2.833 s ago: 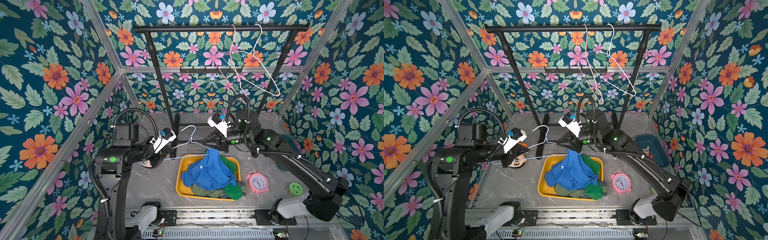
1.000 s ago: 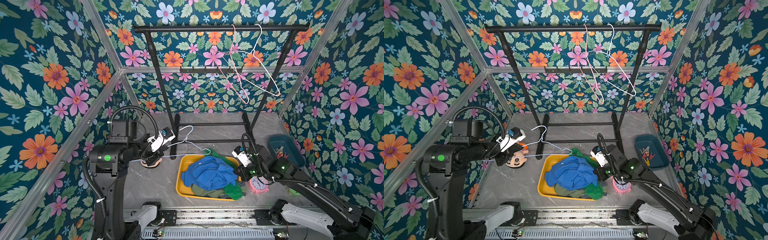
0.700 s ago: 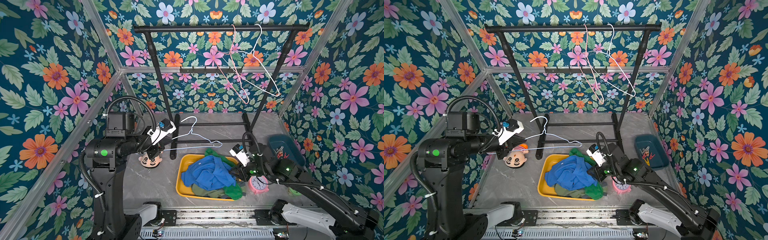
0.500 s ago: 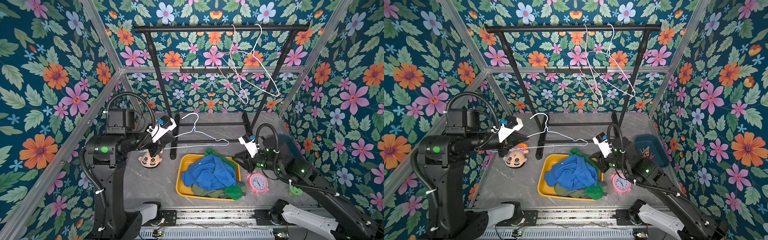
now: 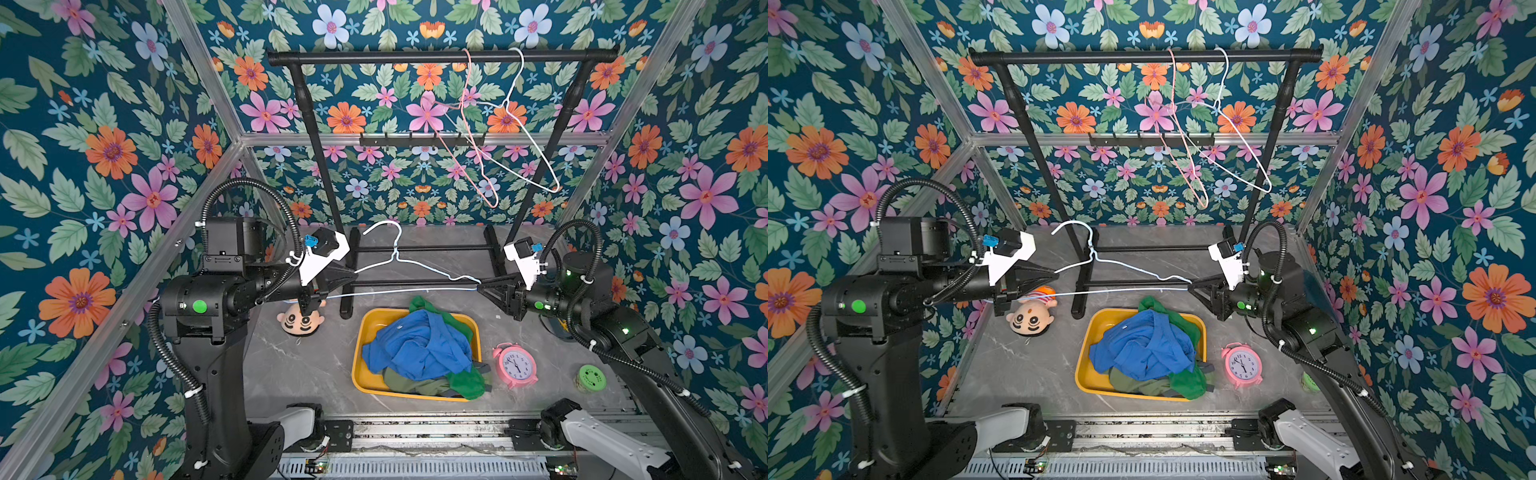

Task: Remove the clothespins securing tank tops to the hanger
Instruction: Place the tank top in the basket, then place the hanger on the clothesline.

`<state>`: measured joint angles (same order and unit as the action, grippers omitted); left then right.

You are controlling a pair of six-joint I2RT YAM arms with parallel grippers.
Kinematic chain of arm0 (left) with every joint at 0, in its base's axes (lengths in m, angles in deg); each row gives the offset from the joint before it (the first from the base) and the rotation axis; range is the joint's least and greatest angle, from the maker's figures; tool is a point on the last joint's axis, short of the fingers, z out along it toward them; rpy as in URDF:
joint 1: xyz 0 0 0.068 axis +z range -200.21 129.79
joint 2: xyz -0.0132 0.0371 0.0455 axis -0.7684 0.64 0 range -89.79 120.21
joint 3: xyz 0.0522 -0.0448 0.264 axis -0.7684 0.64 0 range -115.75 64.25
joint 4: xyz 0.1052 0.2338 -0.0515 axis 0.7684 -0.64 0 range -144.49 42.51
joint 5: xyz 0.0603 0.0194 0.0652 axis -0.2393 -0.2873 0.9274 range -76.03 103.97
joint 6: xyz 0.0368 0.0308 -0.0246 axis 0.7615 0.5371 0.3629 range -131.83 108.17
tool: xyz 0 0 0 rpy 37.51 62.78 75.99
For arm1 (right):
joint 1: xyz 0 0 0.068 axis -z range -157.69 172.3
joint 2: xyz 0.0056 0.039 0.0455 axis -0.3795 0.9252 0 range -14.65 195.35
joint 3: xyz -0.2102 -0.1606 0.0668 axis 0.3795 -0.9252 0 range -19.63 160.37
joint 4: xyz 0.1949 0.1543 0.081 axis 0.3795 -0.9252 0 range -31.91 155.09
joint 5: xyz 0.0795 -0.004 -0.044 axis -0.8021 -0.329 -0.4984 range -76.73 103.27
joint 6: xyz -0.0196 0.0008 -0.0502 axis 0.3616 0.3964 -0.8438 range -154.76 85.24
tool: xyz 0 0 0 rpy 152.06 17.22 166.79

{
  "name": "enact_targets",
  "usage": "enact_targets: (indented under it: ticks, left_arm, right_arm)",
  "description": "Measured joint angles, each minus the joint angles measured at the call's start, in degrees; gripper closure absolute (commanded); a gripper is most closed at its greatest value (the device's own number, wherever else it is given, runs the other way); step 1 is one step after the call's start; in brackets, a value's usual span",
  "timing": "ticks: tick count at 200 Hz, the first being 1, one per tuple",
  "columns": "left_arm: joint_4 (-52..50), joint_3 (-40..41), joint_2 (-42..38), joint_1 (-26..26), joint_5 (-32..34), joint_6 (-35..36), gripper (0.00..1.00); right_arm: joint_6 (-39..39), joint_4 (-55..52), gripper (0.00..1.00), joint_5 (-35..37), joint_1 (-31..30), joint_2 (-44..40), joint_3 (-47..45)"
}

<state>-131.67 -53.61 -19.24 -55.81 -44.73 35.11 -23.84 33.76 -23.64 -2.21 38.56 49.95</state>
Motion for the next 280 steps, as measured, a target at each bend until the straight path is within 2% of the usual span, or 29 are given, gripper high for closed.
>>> enact_targets:
  ticks: [29,81,108,151,173,205,244,272,280]
  left_arm:
    - [0.0,-0.5,0.3,0.0,-1.6,-0.1,1.0]
    - [0.2,-0.5,0.3,0.1,-2.5,-0.5,1.0]
    - [0.5,0.5,0.6,0.1,-1.3,-0.4,1.0]
    - [0.6,1.6,0.5,0.1,-1.0,-0.2,1.0]
    - [0.6,1.7,0.3,0.1,-0.7,-0.2,1.0]
    - [0.2,1.9,-0.3,0.0,-1.6,-0.1,1.0]
    - [0.2,1.8,-0.7,0.0,-1.2,-0.1,1.0]
    - [0.3,1.7,-1.0,0.0,-1.1,-0.4,1.0]
    - [0.5,1.7,-1.0,0.0,-0.9,-0.5,0.89]
  right_arm:
    - [0.7,0.3,0.76,-4.3,0.3,-0.4,0.0]
    - [0.5,0.6,0.91,-8.6,0.3,-1.2,0.7]
    - [0.4,0.0,0.89,-10.3,0.3,-2.7,1.0]
    - [0.7,-0.4,0.93,-13.0,0.7,-4.0,2.1]
    - [1.4,-0.2,0.87,-14.5,1.0,-3.3,3.0]
    - [2.7,1.5,0.84,-16.3,1.1,-0.7,3.8]
    - [3.5,2.8,1.0,-18.7,1.2,0.2,5.3]
    - [3.3,2.3,1.0,-19.5,1.2,0.5,5.7]
    - [3.2,2.1,1.0,-19.7,1.3,0.4,5.7]
